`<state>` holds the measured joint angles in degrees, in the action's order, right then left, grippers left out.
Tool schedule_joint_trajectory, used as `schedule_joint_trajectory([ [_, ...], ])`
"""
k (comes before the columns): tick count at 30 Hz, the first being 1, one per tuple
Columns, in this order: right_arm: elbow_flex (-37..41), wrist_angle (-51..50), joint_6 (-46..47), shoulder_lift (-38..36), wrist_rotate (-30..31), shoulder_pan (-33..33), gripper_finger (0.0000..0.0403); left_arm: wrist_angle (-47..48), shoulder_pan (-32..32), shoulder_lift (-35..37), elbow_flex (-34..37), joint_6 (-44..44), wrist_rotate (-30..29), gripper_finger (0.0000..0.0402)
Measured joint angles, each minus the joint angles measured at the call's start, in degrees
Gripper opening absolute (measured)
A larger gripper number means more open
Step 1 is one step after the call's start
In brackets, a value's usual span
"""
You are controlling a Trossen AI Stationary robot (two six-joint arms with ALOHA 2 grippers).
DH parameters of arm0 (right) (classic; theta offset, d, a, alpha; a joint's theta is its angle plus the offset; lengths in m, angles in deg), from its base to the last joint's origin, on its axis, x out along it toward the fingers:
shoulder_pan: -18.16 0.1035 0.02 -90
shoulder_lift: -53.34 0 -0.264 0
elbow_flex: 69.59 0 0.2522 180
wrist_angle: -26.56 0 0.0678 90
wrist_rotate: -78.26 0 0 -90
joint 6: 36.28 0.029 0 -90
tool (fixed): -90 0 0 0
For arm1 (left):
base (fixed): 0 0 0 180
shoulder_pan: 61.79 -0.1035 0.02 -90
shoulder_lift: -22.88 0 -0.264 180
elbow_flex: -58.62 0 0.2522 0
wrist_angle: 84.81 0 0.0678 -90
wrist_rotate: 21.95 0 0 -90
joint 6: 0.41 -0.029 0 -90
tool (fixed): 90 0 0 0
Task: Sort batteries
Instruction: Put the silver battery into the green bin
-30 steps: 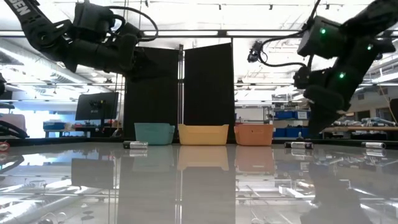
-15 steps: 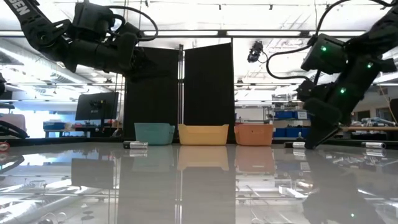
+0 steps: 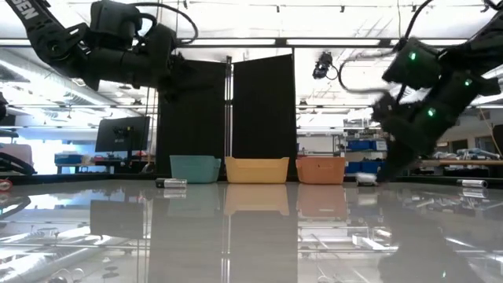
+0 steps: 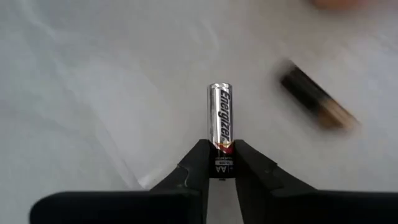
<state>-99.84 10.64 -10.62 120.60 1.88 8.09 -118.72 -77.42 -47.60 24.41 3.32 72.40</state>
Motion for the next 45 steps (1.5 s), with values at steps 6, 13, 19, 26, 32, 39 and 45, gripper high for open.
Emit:
schedule_joint_trajectory([
  [6, 0.0, 19.0, -4.3, -0.3, -0.1, 5.4, 0.0061, -13.6, 0.1, -5.4, 0.0, 6.6, 6.3, 0.0046],
  [13, -0.1, 46.2, -14.5, -0.1, 2.0, 12.5, 0.0061, -32.1, 3.1, -16.4, -0.9, 7.1, 7.0, 0.0049],
  [19, -0.1, 58.0, -22.1, -0.1, 3.3, 15.5, 0.0061, -37.2, 5.7, -23.1, -8.1, 3.9, 6.8, 0.0083],
  [26, -0.1, 60.3, -24.8, -0.1, 3.4, 16.8, 0.0061, -32.9, 6.8, -30.6, -21.1, 2.6, 9.4, 0.0145],
  [32, -0.1, 60.6, -25.9, -0.1, 3.5, 17.3, 0.0061, -28.9, 6.8, -36.2, -31.2, 4.7, 16.6, 0.0173],
  [39, -0.1, 60.7, -26.8, -0.1, 3.5, 17.2, 0.0061, -25.2, 6.8, -38.7, -36.5, 5.7, 18.4, 0.0174],
  [45, -0.1, 61.3, -27.0, -0.1, 3.5, 17.2, 0.0062, -20.3, 6.8, -38.7, -38.2, 5.6, 19.1, 0.0175],
])
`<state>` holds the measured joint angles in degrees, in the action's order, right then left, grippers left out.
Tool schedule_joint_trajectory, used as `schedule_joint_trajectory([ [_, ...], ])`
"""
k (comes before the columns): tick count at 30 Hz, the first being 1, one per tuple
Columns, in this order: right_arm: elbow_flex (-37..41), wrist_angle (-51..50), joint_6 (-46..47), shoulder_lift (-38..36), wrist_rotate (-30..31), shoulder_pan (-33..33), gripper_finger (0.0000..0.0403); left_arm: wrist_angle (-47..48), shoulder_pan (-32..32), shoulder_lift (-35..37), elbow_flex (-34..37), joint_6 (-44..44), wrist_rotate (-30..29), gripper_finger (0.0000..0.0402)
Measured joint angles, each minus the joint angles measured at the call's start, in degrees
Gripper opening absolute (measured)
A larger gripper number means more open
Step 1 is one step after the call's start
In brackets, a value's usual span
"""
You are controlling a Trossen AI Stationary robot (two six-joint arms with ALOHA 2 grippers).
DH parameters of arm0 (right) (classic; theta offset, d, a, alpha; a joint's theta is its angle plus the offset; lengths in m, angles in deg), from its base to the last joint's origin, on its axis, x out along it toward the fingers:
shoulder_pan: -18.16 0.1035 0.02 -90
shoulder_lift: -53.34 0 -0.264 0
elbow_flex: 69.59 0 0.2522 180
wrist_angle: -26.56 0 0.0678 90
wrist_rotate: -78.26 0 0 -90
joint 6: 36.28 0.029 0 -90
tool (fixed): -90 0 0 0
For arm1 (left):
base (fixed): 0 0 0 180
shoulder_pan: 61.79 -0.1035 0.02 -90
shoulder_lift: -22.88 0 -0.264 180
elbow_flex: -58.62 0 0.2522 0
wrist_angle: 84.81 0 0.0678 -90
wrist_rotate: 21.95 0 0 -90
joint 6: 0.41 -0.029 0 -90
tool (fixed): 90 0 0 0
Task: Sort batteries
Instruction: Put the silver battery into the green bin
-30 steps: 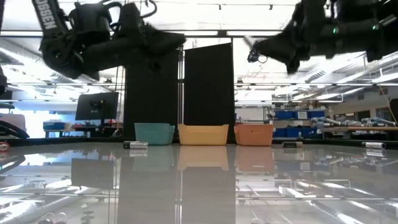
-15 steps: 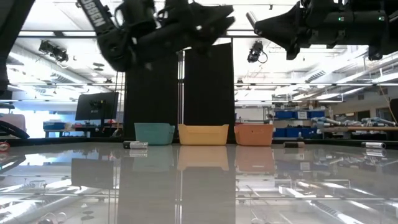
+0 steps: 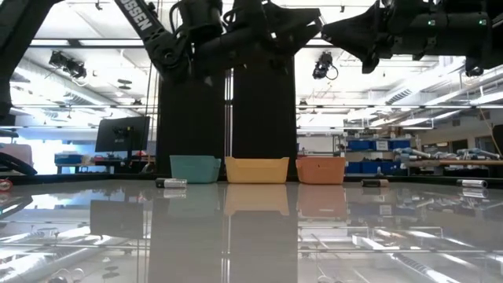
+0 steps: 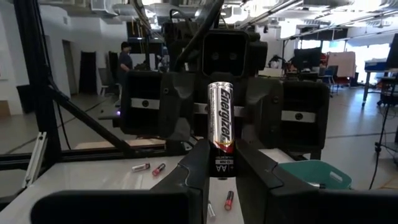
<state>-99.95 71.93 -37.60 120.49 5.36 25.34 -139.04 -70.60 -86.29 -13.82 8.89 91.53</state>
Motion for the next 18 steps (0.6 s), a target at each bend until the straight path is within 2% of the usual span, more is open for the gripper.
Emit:
schedule_joint_trajectory([
  [9, 0.0, 0.0, -0.4, 0.0, 0.0, 0.0, 0.0061, 2.9, 0.8, 0.0, -2.7, -1.7, 1.7, 0.0161],
  [14, 0.0, -0.2, -0.4, 0.0, -0.1, 0.0, 0.0061, 6.5, 1.0, 0.0, -3.8, -3.9, 1.7, 0.0129],
  [18, 0.0, -0.2, -0.4, 0.0, -0.4, 0.0, 0.0061, 6.6, 1.0, 0.0, -3.9, -4.6, 1.7, 0.0087],
])
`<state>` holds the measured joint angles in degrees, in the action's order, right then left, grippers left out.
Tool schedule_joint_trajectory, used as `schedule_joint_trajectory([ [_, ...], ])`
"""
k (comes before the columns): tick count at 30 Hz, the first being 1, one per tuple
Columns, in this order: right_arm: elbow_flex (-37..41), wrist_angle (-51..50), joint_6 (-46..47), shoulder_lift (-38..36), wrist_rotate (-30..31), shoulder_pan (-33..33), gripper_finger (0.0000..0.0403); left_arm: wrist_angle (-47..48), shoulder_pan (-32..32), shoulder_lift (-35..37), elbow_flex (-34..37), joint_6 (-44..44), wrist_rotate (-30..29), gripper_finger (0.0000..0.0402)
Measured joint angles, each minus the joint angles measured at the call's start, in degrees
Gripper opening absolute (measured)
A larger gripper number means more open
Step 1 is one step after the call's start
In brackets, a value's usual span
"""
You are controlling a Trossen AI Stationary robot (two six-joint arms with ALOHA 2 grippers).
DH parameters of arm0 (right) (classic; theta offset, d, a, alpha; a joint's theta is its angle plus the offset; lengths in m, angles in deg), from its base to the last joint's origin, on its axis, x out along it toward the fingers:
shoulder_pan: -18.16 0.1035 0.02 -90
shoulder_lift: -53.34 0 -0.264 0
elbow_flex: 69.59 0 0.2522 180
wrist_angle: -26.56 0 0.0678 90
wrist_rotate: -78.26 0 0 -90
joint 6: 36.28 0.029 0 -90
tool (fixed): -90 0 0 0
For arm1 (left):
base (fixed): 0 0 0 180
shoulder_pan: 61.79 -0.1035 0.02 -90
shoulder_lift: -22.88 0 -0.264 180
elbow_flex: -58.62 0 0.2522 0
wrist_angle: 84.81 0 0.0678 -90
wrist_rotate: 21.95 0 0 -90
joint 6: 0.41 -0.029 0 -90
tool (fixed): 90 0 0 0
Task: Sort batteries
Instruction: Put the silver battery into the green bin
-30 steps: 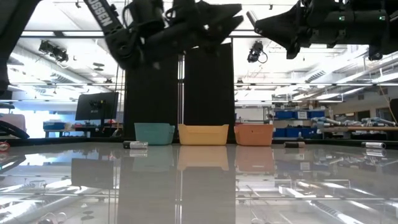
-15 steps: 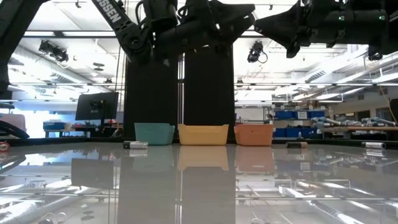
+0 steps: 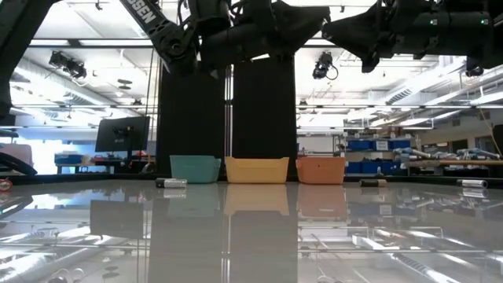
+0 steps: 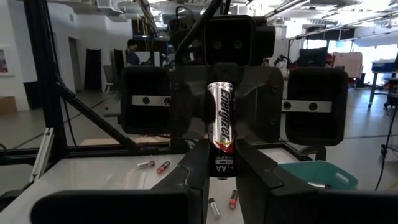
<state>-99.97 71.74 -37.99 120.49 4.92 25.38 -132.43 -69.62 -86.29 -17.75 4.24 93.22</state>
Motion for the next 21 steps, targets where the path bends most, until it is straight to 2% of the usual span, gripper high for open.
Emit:
schedule_joint_trajectory([
  [3, 0.0, 0.2, 0.3, 0.0, 0.0, 0.0, 0.0062, -0.1, 0.0, 0.0, 0.0, -0.6, 0.0, 0.0057],
  [9, -0.2, 0.3, 1.5, 0.0, 0.1, -0.2, 0.0074, 1.1, -1.1, 1.3, 0.0, -0.1, 2.3, 0.0057],
  [14, -1.4, -0.2, 1.6, 0.0, 0.5, -0.3, 0.0081, 5.6, -2.2, 4.0, 0.0, -1.8, 3.9, 0.0057],
  [21, -5.1, -7.7, -0.4, -0.1, 5.5, -0.2, 0.0125, 12.4, -3.4, 8.1, 0.0, -5.2, 4.6, 0.0057],
])
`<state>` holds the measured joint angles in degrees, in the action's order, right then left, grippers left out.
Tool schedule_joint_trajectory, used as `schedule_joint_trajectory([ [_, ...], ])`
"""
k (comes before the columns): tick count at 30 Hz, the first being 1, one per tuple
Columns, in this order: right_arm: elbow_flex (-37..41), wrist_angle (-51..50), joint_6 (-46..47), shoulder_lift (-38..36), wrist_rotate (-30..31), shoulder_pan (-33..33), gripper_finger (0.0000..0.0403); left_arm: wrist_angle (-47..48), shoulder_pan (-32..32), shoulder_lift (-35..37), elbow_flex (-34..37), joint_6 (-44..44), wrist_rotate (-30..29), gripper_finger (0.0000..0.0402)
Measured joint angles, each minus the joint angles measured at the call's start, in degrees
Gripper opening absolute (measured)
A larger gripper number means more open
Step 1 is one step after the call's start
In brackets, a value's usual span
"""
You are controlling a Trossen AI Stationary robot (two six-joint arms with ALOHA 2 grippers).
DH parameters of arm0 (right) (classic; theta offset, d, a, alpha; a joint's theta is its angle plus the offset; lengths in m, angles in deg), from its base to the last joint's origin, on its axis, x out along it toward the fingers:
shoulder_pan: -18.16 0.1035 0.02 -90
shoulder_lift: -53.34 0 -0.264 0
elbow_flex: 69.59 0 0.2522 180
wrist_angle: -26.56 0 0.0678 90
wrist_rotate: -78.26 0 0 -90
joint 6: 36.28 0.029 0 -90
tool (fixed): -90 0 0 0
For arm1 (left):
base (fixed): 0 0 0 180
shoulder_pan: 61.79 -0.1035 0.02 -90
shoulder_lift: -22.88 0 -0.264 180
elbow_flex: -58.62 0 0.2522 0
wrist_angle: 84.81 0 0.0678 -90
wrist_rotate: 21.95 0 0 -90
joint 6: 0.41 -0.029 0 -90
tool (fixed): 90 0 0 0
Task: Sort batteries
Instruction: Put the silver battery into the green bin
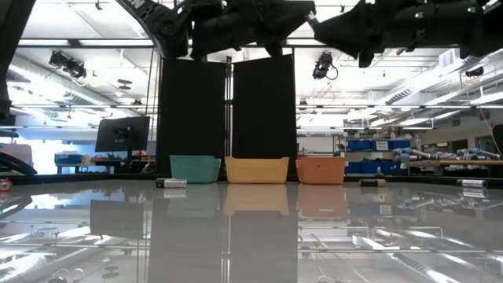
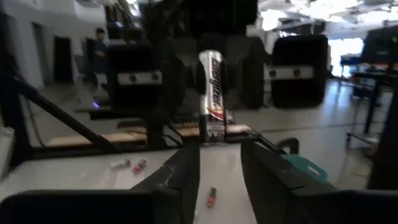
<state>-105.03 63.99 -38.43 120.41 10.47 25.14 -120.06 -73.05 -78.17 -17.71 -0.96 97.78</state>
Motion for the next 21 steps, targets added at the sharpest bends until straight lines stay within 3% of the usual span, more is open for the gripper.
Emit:
schedule_joint_trajectory([
  [6, -2.1, -9.6, 0.1, 0.0, 2.4, -0.1, 0.016, 14.4, -1.1, 7.6, 0.0, -5.3, -0.7, 0.0057],
  [12, -2.8, -21.1, 3.5, 0.0, 4.3, -4.1, 0.0154, 40.3, -2.3, 16.2, 0.0, -14.0, -14.4, 0.0057],
  [16, -2.8, -27.8, 6.3, 0.1, 4.0, -9.0, 0.011, 55.5, -4.9, 18.5, 0.0, -13.9, -20.0, 0.0057],
  [21, -2.8, -31.8, 6.7, 0.8, -0.1, -14.5, 0.0014, 66.4, -11.4, 18.3, 0.2, -12.5, -26.0, 0.0057],
])
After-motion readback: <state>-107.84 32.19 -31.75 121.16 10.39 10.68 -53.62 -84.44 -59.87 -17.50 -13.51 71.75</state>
